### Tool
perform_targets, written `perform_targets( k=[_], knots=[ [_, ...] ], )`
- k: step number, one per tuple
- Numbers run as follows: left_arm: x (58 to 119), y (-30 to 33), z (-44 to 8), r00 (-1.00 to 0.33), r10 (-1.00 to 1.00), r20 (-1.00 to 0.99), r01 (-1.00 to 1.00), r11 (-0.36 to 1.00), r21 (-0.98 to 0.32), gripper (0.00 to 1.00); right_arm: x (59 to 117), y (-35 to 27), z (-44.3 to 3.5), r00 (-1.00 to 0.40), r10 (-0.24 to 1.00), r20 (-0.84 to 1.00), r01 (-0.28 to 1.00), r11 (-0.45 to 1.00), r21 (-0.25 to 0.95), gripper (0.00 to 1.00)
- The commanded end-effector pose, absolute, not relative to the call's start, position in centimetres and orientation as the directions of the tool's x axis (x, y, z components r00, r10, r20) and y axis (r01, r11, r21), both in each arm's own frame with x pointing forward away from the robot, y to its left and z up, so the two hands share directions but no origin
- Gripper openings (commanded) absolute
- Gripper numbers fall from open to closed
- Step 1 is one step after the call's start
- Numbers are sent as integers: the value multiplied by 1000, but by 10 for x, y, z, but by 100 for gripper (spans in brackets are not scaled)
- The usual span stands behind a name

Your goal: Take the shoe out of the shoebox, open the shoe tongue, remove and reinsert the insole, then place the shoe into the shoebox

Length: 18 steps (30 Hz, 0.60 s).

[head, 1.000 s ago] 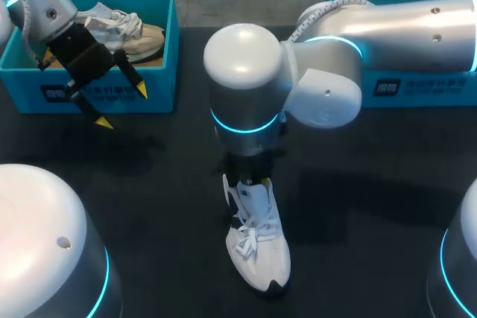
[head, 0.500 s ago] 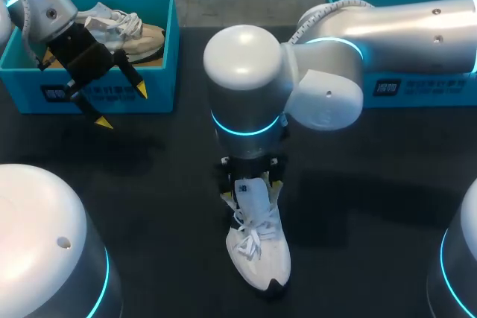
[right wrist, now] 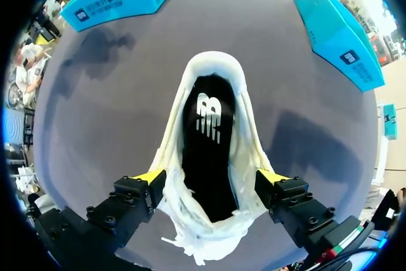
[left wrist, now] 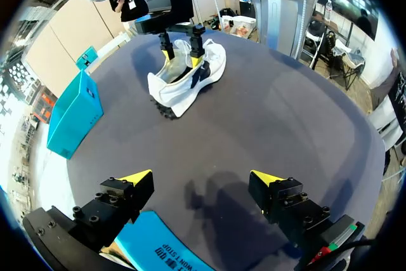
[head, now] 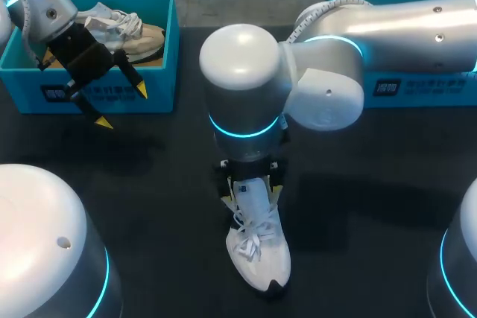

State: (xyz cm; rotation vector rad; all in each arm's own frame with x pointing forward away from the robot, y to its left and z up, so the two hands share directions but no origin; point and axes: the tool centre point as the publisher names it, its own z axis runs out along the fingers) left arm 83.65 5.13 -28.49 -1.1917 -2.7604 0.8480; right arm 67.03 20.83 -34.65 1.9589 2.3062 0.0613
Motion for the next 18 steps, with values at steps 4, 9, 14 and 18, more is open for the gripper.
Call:
perform_targets(
  k=[4, 9, 14, 18],
  knots=[
    [837, 51, -284, -708, 681, -188, 670, 562, -485, 100, 658, 207, -346, -139, 989, -49, 984, 144, 104, 90],
    [837, 51, -284, -708, 681, -188, 670, 562, -485, 100, 654, 209, -333, -125, 990, -65, 984, 133, 120, 88],
    [837, 51, -284, -708, 681, -188, 670, 562, -485, 100, 656, 211, -319, -122, 989, -79, 982, 132, 132, 75],
    [837, 51, -284, -708, 681, -188, 670, 562, -485, 100, 656, 210, -309, -106, 991, -88, 984, 117, 137, 65]
  ],
)
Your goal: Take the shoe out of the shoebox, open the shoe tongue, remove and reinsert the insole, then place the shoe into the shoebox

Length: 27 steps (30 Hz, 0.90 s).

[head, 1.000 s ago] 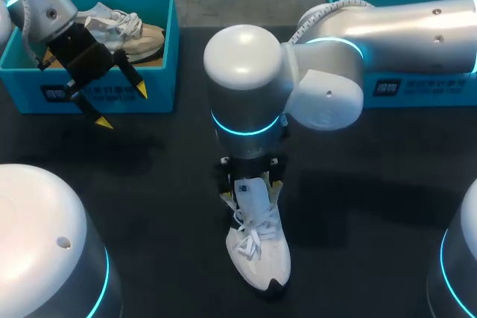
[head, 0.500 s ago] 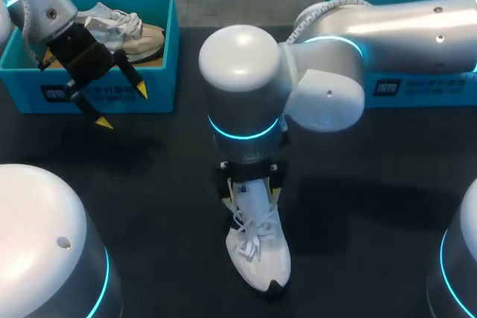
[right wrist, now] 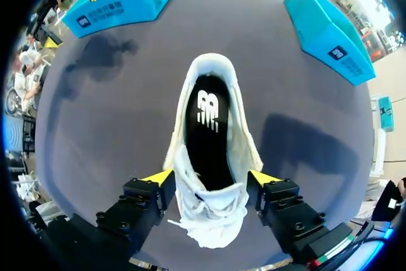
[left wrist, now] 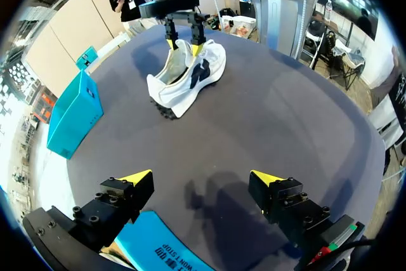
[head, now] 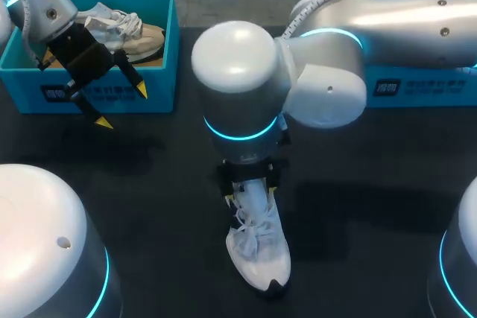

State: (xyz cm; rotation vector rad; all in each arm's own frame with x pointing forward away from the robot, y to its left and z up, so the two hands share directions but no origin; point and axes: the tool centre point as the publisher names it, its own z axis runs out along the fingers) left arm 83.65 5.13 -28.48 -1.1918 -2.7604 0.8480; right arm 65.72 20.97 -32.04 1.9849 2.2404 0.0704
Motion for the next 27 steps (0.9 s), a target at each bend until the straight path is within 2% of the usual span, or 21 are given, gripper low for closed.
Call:
perform_targets(
  k=[1, 5, 11, 13, 15, 16, 27],
  knots=[
    [837, 51, -284, -708, 681, -188, 670, 562, -485, 100, 655, 209, -307, -101, 991, -88, 984, 113, 140, 66],
    [837, 51, -284, -708, 681, -188, 670, 562, -485, 100, 649, 211, -301, -90, 992, -87, 984, 102, 144, 62],
    [837, 51, -284, -708, 681, -188, 670, 562, -485, 100, 640, 214, -294, -81, 992, -93, 984, 94, 150, 64],
    [837, 51, -284, -708, 681, -188, 670, 562, -485, 100, 639, 215, -293, -80, 992, -97, 984, 94, 152, 60],
    [837, 51, -284, -708, 681, -188, 670, 562, -485, 100, 637, 216, -293, -82, 992, -101, 984, 97, 150, 50],
    [837, 51, -284, -708, 681, -188, 670, 562, -485, 100, 636, 217, -294, -85, 991, -102, 984, 99, 146, 49],
    [837, 51, -284, -708, 681, -188, 670, 562, -485, 100, 624, 219, -299, -94, 991, -100, 987, 106, 125, 45]
  ],
)
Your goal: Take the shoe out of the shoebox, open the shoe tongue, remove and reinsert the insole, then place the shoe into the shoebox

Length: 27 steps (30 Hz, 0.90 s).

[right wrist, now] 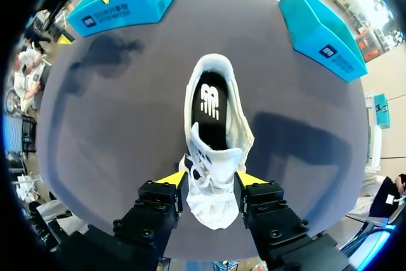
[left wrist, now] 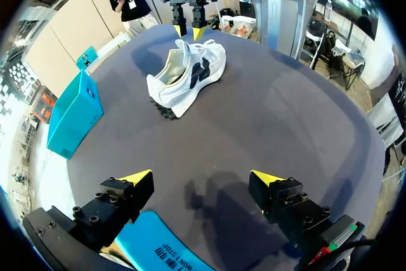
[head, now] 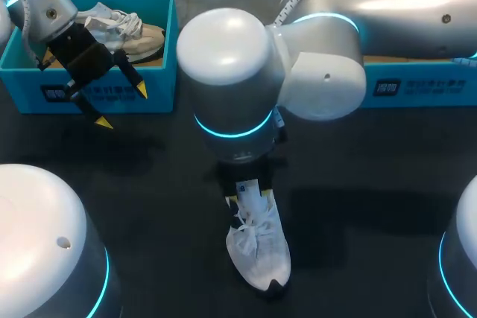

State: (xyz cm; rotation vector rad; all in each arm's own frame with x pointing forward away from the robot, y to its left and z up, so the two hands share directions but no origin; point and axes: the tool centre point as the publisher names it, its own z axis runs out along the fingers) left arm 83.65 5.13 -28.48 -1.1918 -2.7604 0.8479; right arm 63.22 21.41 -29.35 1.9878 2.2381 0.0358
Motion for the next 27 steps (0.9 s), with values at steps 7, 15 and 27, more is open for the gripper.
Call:
perform_targets(
  k=[7, 15, 27],
  knots=[
    [837, 51, -284, -708, 681, -188, 670, 562, -485, 100, 619, 222, -300, -88, 991, -101, 987, 100, 129, 33],
    [837, 51, -284, -708, 681, -188, 670, 562, -485, 100, 614, 223, -306, -81, 992, -94, 989, 91, 113, 29],
    [837, 51, -284, -708, 681, -188, 670, 562, -485, 100, 640, 217, -319, -101, 991, -86, 989, 110, 98, 27]
  ],
)
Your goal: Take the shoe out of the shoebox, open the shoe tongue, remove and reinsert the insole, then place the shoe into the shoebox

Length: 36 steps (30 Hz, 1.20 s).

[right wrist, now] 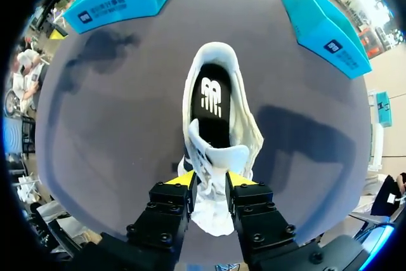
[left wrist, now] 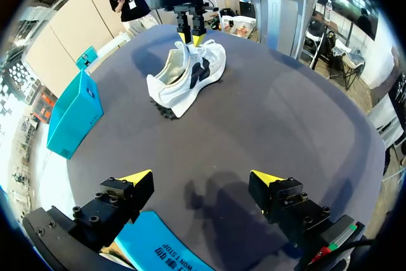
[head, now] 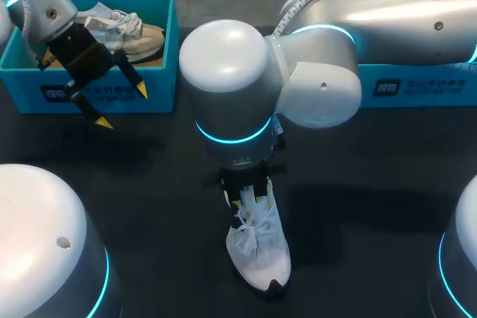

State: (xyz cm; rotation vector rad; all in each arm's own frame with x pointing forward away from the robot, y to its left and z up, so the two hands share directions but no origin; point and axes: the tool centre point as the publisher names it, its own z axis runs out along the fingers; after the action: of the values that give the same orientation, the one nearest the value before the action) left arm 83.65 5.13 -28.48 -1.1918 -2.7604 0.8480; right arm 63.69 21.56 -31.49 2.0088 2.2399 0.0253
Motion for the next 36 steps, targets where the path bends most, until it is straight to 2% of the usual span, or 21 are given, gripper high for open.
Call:
perform_targets(
  k=[1, 31, 36],
  knots=[
    [837, 51, -284, -708, 681, -188, 670, 562, -485, 100, 642, 217, -320, -104, 991, -86, 989, 112, 96, 26],
    [837, 51, -284, -708, 681, -188, 670, 562, -485, 100, 670, 199, -341, -121, 992, -36, 988, 124, 90, 22],
    [837, 51, -284, -708, 681, -188, 670, 562, -485, 100, 668, 198, -319, -124, 990, -66, 983, 131, 128, 21]
  ],
)
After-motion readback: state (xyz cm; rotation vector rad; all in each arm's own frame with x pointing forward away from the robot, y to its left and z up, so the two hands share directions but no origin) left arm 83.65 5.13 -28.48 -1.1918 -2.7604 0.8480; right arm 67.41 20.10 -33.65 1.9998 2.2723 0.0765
